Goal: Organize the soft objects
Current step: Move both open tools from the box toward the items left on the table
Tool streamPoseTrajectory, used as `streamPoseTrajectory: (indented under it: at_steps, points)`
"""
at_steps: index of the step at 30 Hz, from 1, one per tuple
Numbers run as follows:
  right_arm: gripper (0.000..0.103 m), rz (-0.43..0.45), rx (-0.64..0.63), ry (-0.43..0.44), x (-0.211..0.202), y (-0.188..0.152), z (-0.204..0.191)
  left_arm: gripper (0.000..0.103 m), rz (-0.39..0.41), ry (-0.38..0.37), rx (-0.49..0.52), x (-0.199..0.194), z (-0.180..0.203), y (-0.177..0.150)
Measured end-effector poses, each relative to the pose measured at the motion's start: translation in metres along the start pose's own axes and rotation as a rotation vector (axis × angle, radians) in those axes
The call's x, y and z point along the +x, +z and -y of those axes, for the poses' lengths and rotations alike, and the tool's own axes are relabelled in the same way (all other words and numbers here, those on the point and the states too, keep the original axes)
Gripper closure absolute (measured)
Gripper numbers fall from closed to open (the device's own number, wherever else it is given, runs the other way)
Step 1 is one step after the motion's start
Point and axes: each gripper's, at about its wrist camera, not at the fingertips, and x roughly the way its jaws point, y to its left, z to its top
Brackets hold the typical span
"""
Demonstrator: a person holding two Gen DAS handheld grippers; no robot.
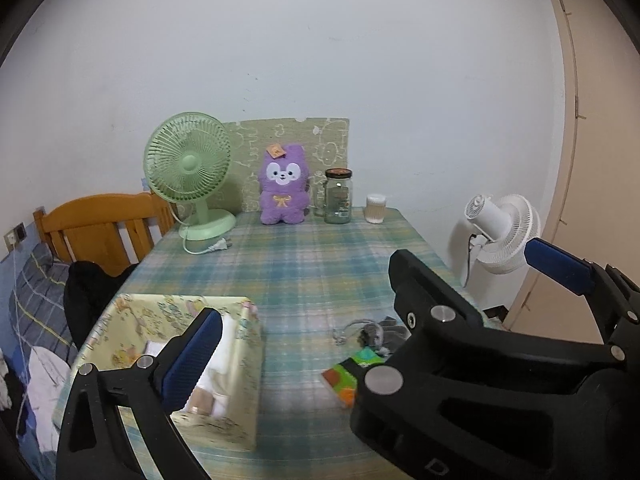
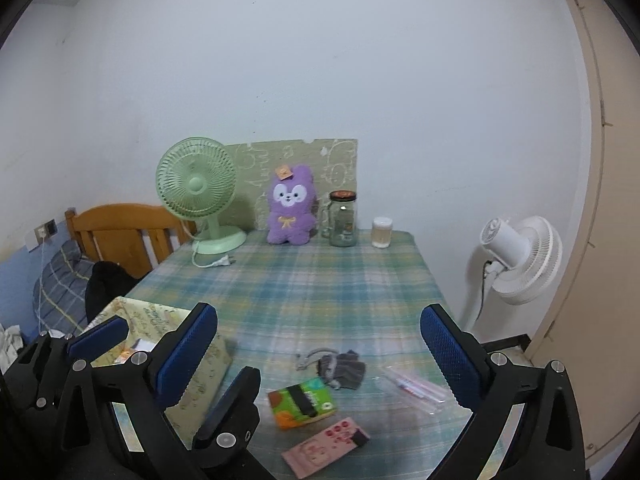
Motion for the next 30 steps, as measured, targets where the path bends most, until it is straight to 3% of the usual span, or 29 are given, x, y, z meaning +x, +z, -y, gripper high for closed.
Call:
streamPoseTrajectory:
  at_steps: [12,30]
  points:
    - [0.0,-0.015,0.011,-0.052,0.003,-0.021,0.035,0.0,-0.01,-0.046,0.026,0.015,0.036,-0.016]
    - [0.0,-0.075,0.067,-0.021,0.023,-0.073,0.055,0.0,-0.026,-0.024,0.05,0.037,0.053,-0.059]
